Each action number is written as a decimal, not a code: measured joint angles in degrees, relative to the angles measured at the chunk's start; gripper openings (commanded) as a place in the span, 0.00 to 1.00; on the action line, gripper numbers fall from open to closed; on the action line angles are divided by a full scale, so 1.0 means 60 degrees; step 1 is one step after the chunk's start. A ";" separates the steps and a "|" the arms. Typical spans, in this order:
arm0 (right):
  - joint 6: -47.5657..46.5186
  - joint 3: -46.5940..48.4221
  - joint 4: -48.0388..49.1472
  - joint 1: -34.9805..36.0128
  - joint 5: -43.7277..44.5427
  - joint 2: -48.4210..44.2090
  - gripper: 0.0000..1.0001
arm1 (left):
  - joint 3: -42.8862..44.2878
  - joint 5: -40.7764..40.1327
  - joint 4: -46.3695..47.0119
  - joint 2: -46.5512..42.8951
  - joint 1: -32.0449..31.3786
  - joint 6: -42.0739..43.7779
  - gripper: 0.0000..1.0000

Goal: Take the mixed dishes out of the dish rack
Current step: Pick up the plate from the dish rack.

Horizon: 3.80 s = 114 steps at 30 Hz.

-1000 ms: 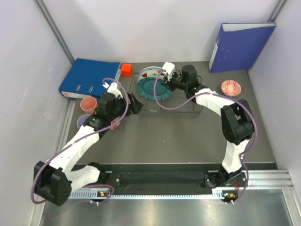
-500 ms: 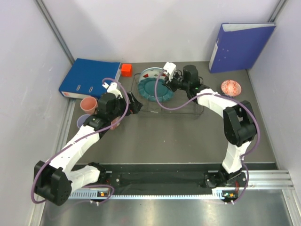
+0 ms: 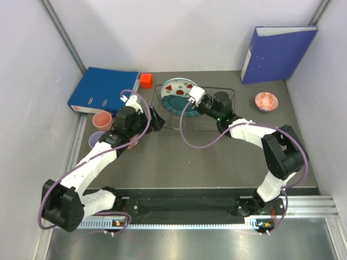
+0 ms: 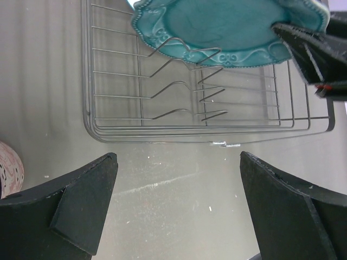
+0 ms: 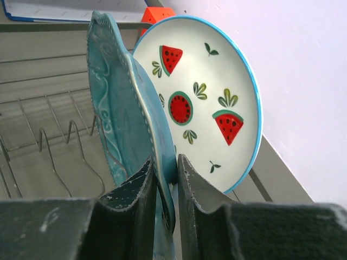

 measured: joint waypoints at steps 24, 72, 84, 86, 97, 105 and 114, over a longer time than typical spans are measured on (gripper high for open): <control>0.0284 0.0058 -0.0448 0.0036 0.0539 -0.0940 0.00 | 0.0022 -0.0401 -0.0087 0.0018 0.0000 -0.0098 0.98; 0.1847 0.1198 -0.2441 -0.0288 0.0259 -0.2029 0.00 | 0.0259 -0.0444 -0.0058 0.0572 -0.0018 -0.0641 0.95; 0.3479 0.2809 -0.4867 -0.0368 0.0820 -0.2025 0.00 | 0.0488 -0.0280 -0.0011 0.0812 -0.0018 -0.0827 0.89; 0.4047 0.2958 -0.5071 -0.0470 0.0929 -0.2025 0.00 | 0.0612 -0.0291 -0.0011 0.0838 -0.0026 -0.0892 0.88; 0.8812 0.2892 -0.5362 -0.2280 -0.0284 -0.2029 0.00 | 0.0922 -0.0805 0.0004 0.0954 -0.0033 -0.1413 0.87; 1.2528 0.1468 -0.3104 -0.3111 -0.2142 -0.2131 0.00 | 0.1024 -0.0798 0.0346 0.1144 -0.0033 -0.1767 0.99; 1.5253 -0.0903 -0.0750 -0.3198 -0.3453 -0.3289 0.00 | 0.1024 -0.0040 0.0936 0.1191 0.0237 -0.2291 0.99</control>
